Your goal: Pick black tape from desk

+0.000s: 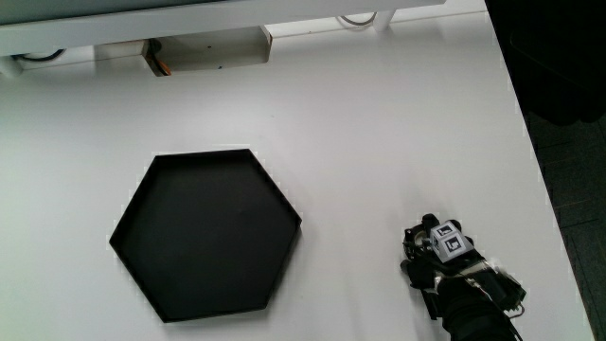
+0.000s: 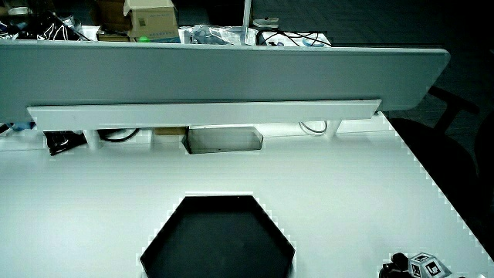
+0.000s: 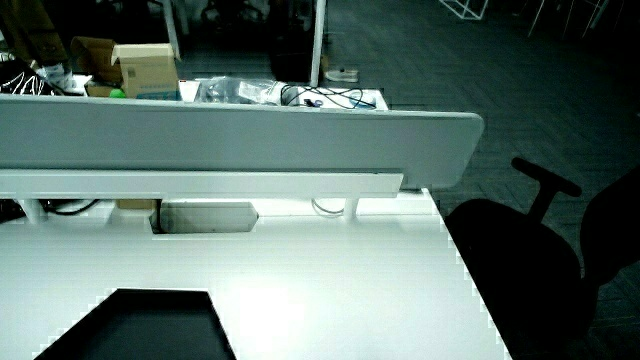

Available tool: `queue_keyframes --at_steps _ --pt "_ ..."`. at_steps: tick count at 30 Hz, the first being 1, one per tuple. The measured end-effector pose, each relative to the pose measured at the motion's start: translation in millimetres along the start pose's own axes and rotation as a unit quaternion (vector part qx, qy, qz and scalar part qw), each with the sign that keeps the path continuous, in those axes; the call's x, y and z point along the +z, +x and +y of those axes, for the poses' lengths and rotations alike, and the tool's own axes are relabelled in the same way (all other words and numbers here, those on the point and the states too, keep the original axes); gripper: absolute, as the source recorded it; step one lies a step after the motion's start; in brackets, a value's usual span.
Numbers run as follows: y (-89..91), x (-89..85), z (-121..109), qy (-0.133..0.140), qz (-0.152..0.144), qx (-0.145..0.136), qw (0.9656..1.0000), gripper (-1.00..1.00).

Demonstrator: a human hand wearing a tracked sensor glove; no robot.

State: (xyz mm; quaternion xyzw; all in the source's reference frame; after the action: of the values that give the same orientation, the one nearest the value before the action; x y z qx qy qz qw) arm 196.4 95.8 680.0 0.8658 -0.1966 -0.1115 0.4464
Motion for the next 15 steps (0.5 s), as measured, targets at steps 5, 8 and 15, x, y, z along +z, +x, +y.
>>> queue_keyframes --at_steps 5,8,15 --pt "15.7 -20.9 24.3 -0.110 -0.012 -0.027 0.9935 0.00" --pt "28.0 -31.1 27.3 -0.147 -0.012 -0.042 0.9881 0.00" --pt "25.4 -23.2 16.9 -0.142 -0.038 -0.038 0.9883 0.18"
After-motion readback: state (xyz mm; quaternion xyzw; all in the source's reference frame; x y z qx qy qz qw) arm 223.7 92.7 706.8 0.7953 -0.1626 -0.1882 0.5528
